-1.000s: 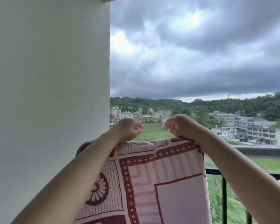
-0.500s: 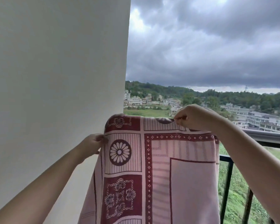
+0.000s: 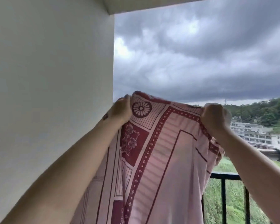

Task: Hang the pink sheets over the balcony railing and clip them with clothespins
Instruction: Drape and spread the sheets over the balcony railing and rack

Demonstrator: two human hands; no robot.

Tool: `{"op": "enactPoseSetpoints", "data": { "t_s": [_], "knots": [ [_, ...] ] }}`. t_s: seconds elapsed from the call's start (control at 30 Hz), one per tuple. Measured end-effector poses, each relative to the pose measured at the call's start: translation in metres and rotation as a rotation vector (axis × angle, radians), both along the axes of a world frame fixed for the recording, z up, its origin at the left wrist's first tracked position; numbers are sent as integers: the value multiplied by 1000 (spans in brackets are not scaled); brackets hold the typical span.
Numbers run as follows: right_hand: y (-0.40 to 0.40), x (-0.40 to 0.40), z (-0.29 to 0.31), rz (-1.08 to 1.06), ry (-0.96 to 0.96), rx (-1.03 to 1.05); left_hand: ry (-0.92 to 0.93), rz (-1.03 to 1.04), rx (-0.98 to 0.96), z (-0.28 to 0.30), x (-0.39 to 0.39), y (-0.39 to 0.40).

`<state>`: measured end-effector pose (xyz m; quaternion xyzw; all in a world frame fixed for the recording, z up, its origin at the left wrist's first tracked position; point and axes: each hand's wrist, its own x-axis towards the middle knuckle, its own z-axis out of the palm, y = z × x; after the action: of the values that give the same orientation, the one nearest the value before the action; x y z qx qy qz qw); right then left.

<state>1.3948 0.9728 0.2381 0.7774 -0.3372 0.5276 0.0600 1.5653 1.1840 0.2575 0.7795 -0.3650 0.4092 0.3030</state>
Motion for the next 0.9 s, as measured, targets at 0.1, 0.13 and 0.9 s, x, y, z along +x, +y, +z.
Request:
{"op": "enactPoseSetpoints", "data": {
  "t_s": [0.1, 0.13, 0.9],
  "knots": [
    [-13, 3, 1, 3, 94, 147, 333, -96, 471, -15, 14, -36],
    [-16, 6, -5, 70, 201, 210, 468, -74, 701, -25, 17, -38],
    [35, -89, -213, 584, 243, 919, -176, 4, 238, -130, -73, -3]
  ]
}}
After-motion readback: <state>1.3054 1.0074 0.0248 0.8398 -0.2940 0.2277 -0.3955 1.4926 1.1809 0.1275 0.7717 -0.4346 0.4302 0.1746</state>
